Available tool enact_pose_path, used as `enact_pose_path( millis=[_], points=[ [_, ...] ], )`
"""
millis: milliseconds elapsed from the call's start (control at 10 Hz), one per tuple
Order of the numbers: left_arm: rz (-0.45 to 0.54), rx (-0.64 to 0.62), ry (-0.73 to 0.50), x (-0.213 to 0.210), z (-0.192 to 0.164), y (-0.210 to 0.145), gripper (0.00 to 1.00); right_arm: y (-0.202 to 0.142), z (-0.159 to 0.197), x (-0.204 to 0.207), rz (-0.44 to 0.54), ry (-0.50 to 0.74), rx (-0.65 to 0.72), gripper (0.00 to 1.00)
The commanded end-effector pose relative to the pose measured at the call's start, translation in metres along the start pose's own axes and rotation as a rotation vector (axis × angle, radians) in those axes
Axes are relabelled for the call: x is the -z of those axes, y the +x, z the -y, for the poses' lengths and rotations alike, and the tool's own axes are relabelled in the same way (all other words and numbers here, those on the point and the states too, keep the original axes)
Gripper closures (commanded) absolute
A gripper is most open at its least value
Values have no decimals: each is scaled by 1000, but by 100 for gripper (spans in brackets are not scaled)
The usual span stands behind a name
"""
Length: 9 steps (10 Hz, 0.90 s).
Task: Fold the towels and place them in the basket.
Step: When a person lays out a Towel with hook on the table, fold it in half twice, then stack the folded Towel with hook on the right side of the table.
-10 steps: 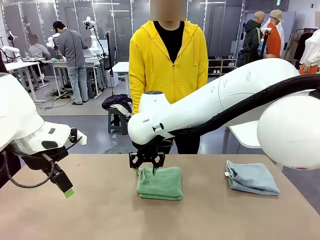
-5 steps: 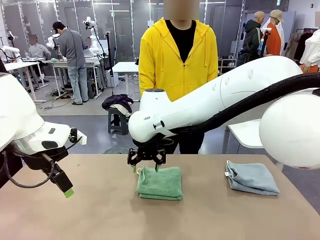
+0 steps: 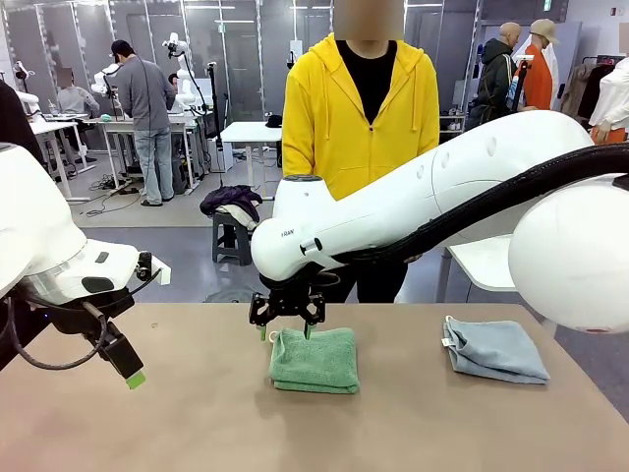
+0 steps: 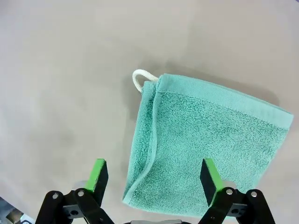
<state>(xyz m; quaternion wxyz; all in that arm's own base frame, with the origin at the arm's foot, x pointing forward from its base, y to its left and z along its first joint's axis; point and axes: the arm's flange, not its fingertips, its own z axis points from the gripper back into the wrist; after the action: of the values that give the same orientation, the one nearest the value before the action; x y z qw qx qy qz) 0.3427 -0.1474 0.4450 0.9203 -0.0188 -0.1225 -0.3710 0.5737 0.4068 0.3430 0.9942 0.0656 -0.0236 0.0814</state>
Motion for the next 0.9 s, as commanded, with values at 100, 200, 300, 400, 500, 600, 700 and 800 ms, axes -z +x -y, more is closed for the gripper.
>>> enact_pose_path(
  millis=[100,200,300,400,500,600,700,800],
  points=[
    [7,4,8,2,-1,2,0,0,0,0,1,0,0,0],
    [7,4,8,2,-1,2,0,0,0,0,1,0,0,0],
    [7,4,8,2,-1,2,0,0,0,0,1,0,0,0],
    [7,4,8,2,-1,2,0,0,0,0,1,0,0,0],
    [7,4,8,2,-1,2,0,0,0,0,1,0,0,0],
    [7,4,8,2,-1,2,0,0,0,0,1,0,0,0],
    [7,4,8,2,-1,2,0,0,0,0,1,0,0,0],
    [7,4,8,2,-1,2,0,0,0,0,1,0,0,0]
  ],
)
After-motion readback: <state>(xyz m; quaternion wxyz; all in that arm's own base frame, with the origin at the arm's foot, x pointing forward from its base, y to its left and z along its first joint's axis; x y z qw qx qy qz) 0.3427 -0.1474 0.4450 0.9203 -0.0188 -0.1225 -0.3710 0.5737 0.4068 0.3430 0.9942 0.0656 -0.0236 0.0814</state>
